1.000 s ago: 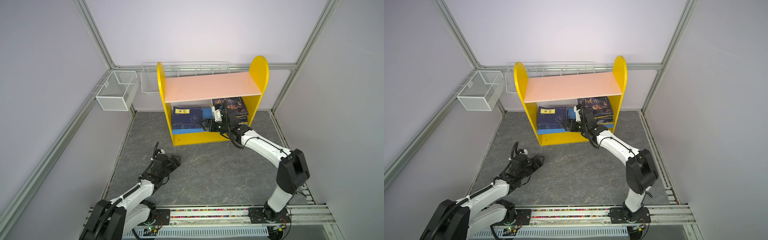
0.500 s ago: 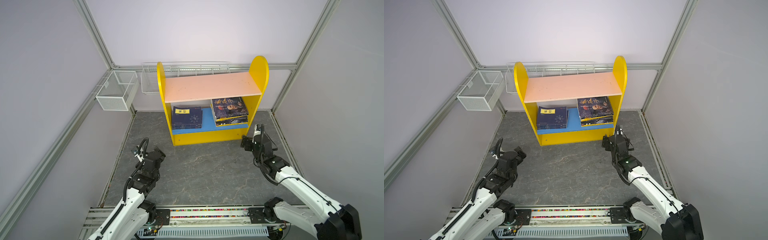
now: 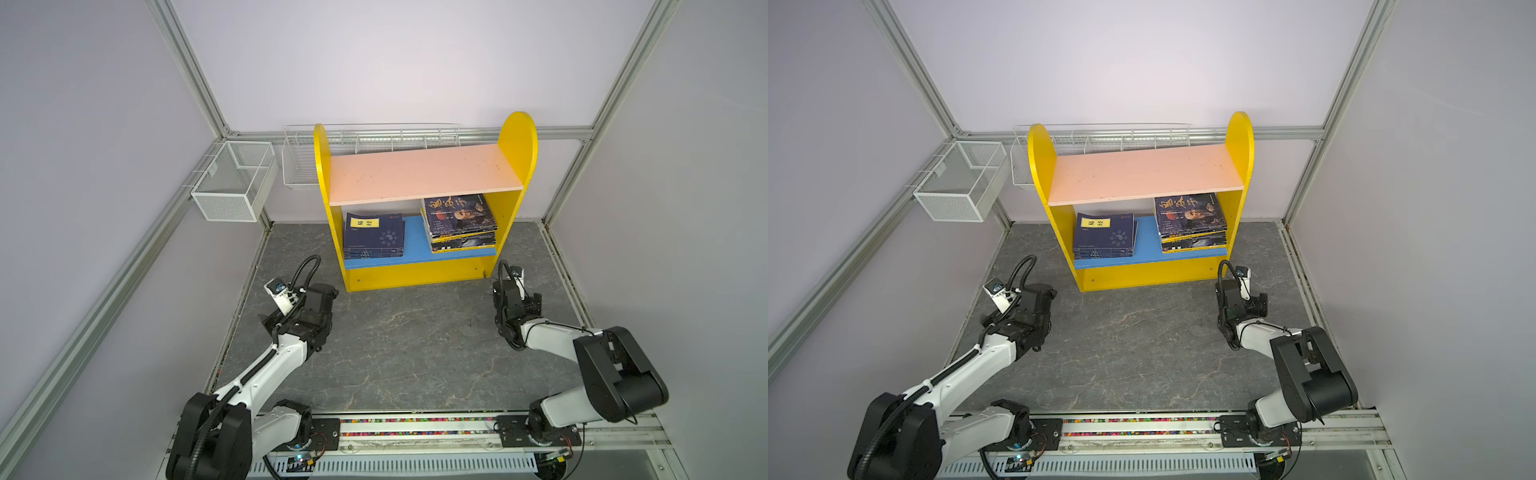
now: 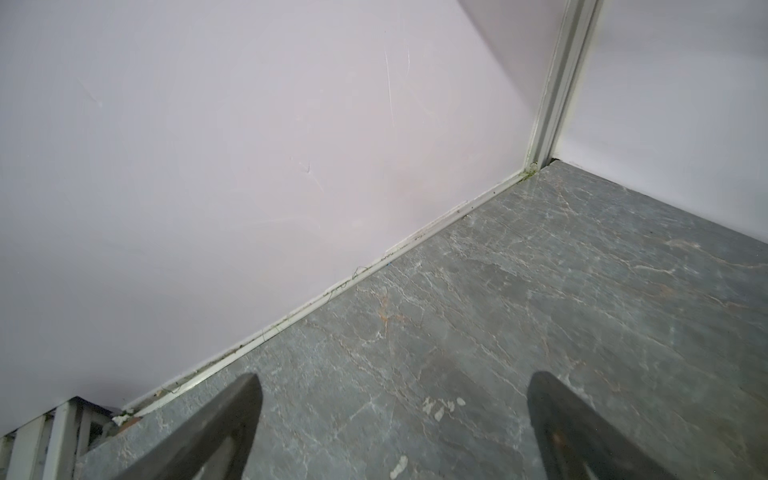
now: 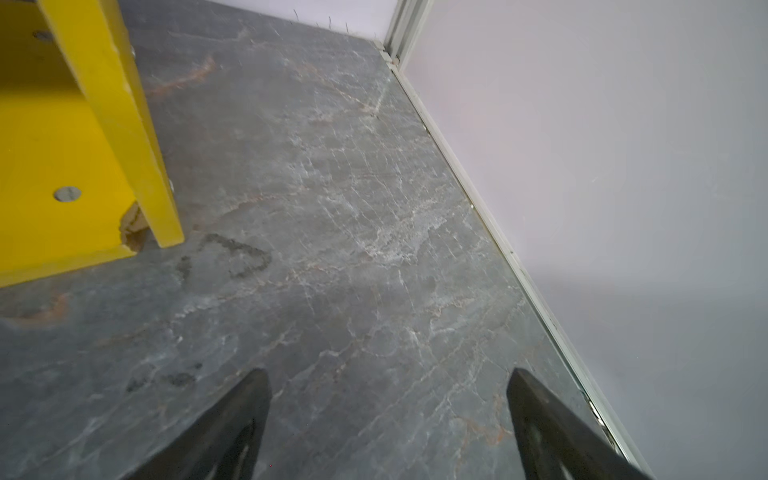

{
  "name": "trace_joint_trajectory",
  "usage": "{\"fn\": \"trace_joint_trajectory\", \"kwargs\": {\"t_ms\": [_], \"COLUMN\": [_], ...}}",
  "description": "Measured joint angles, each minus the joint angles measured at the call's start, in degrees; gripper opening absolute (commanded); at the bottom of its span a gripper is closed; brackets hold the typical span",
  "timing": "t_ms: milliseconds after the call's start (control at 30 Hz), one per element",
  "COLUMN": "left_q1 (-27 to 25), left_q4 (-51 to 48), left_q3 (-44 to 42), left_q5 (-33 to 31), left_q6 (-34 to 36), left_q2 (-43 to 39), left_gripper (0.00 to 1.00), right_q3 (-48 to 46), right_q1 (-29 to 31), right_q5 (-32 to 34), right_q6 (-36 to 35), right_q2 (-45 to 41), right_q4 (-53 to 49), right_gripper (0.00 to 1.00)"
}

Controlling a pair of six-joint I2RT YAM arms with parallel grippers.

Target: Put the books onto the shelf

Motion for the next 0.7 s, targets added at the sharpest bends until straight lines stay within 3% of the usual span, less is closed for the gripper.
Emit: {"fn": "trace_joint_trajectory", "kwargs": {"t_ms": [233,467,700], "left_q1": [2.1,4.0,6.56], "left_q4": [11.02,28.5,42.56], "left_q3": [-1.29,-2.25,-4.94], "left_q5": [0.72,6.36,18.23], "left_q6": [6.4,17.73,27.47], "left_q2": [9.68,15.23,17.75], "left_gripper": [0.99,0.99,0.99], "right_q3": [-8.74,-9.25,-9.22], "right_q1": [-2.51,-15.61,-15.96], "right_q5": [-10.01,-26.82,-35.21], "right_q6": [-9.38,-6.8,-5.99], "right_q2": [0.92,2.23,2.4], "right_q4": [22.53,26.84,27.3], "right_gripper": [0.89,0.88,0.88]}}
